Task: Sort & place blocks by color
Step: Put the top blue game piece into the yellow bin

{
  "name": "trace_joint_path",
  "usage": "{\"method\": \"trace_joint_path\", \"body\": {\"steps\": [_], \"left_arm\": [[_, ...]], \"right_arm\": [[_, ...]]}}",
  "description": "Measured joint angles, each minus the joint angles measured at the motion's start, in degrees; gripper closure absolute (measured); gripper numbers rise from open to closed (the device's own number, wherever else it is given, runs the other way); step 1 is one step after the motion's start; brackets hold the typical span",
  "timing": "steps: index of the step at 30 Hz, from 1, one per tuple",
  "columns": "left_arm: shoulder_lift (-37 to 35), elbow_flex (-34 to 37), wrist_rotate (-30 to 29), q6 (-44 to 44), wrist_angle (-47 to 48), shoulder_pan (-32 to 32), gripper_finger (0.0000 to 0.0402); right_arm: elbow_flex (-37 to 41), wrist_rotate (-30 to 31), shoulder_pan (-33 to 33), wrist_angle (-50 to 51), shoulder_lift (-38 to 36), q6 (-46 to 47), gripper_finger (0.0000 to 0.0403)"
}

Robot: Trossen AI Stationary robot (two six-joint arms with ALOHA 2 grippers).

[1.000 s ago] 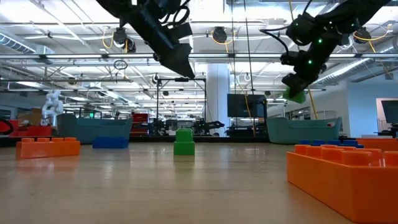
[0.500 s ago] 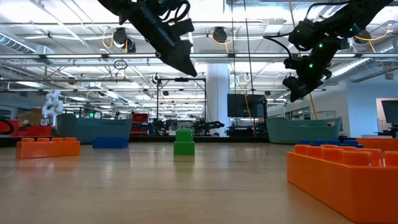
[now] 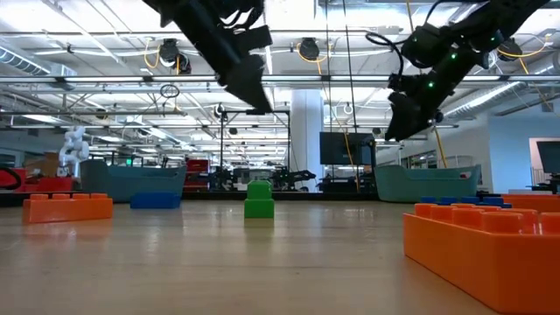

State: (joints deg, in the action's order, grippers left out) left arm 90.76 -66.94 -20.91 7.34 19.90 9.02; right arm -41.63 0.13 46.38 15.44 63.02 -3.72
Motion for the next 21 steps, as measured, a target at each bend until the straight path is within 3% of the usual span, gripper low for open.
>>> {"method": "trace_joint_path", "body": {"steps": [4, 7, 10, 14, 21], "left_arm": [[0.0, 0.0, 0.1, -2.2, 10.7, -1.8, 0.0165], [0.0, 0.0, 1.1, -6.8, 18.2, -1.8, 0.0165], [0.0, 0.0, 6.3, -10.6, 25.3, -0.4, 0.0165], [0.0, 0.0, 9.0, -12.1, 32.4, 0.8, 0.0165], [0.0, 0.0, 18.5, -10.0, 39.5, 4.4, 0.0165]], "right_arm": [[0.0, -4.8, -4.8, -0.9, 0.0, -1.3, 0.0157], [0.0, -4.9, -9.2, -3.5, 0.0, -2.8, 0.0159], [0.0, -5.0, -13.8, -6.2, 0.0, -5.1, 0.0159], [0.0, -5.0, -18.4, -8.9, 0.0, -7.5, 0.0159], [0.0, -4.7, -20.7, -9.7, 0.0, -8.4, 0.0159]]}}
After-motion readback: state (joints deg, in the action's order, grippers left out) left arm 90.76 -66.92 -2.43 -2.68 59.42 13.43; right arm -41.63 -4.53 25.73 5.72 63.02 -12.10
